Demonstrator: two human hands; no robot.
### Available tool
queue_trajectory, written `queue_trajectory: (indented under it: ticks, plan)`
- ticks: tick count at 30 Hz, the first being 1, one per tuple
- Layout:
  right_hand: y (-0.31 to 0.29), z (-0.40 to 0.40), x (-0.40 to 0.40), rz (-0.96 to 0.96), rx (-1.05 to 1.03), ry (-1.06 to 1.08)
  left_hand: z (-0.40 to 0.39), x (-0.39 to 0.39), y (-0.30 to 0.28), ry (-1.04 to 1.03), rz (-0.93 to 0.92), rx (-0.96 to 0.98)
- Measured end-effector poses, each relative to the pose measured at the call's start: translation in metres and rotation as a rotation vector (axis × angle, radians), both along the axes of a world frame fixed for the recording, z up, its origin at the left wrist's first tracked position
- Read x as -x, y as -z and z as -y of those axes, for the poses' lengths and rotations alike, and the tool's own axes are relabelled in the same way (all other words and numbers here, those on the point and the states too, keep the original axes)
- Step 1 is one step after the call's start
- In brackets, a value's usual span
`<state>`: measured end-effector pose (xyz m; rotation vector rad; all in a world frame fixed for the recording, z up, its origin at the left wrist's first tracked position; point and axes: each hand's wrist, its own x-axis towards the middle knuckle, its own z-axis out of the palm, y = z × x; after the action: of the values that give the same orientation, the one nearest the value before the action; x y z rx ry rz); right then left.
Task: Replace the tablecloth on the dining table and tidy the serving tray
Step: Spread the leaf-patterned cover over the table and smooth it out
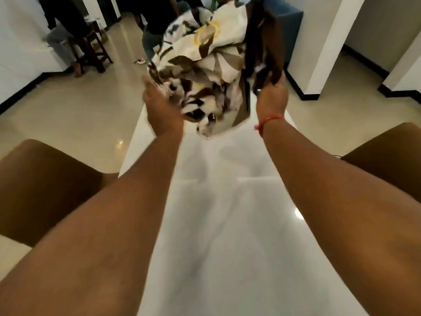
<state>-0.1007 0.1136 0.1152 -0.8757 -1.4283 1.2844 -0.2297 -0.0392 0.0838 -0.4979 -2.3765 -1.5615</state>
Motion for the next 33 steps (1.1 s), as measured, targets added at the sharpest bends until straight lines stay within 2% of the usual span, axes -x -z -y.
queue_trajectory:
  ticks: [2,4,6,8,14,19,24,26,30,33]
  plan:
    - [0.026,-0.013,-0.026,0.024,-0.032,0.070,0.038,0.016,0.012,-0.106,-0.036,0.118]
    - [0.041,-0.015,-0.046,-0.023,0.005,0.061,0.078,0.012,0.045,-0.098,-0.053,0.241]
    - [0.079,-0.013,-0.069,0.026,0.005,0.082,0.106,0.009,0.075,-0.114,-0.021,0.324]
    - [0.114,-0.007,-0.105,0.116,0.006,0.102,0.138,0.008,0.089,-0.178,0.036,0.365]
    - [0.179,0.050,-0.224,0.465,0.087,0.113,0.259,-0.043,0.151,-0.154,-0.079,0.696]
    - [0.197,0.130,-0.316,0.851,0.023,0.035,0.350,-0.097,0.200,0.047,-0.064,0.866]
    - [0.201,0.198,-0.387,1.239,-0.074,-0.126,0.417,-0.168,0.229,0.169,0.061,0.975]
    - [0.202,0.214,-0.416,1.415,-0.048,-0.166,0.441,-0.190,0.232,0.196,0.099,1.011]
    - [0.200,0.235,-0.448,1.651,0.217,-0.116,0.485,-0.218,0.234,0.171,0.176,1.079]
    - [0.194,0.247,-0.438,1.765,0.217,-0.114,0.498,-0.231,0.231,0.067,0.198,1.111]
